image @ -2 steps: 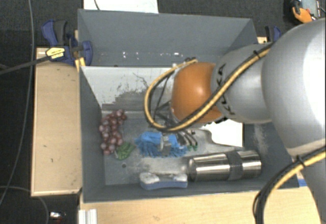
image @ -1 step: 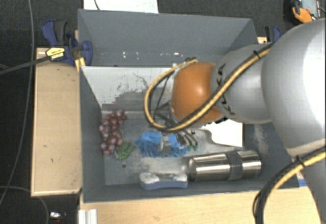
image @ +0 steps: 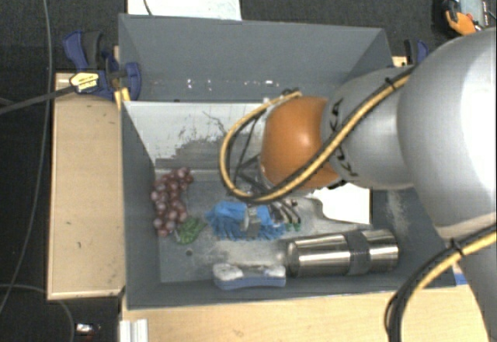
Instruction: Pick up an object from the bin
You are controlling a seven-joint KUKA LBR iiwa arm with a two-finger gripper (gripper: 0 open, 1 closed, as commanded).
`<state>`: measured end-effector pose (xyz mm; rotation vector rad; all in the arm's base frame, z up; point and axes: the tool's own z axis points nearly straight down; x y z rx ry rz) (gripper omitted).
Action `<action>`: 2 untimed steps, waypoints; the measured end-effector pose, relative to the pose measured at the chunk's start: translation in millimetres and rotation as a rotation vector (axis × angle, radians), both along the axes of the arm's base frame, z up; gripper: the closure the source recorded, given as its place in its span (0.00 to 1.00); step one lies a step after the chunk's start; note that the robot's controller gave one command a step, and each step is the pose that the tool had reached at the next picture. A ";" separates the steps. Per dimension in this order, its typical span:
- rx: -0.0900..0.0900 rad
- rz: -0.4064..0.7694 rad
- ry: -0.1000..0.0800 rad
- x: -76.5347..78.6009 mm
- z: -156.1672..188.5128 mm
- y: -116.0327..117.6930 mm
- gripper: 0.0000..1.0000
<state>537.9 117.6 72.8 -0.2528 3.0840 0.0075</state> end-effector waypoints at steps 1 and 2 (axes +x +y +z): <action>-0.001 0.006 0.007 -2.8 99.5 11.2 1.00; -0.002 -0.001 0.011 -4.9 119.5 7.5 1.00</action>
Offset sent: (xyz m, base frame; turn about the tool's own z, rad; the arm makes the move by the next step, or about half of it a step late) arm -0.0053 0.0075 0.1200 0.0022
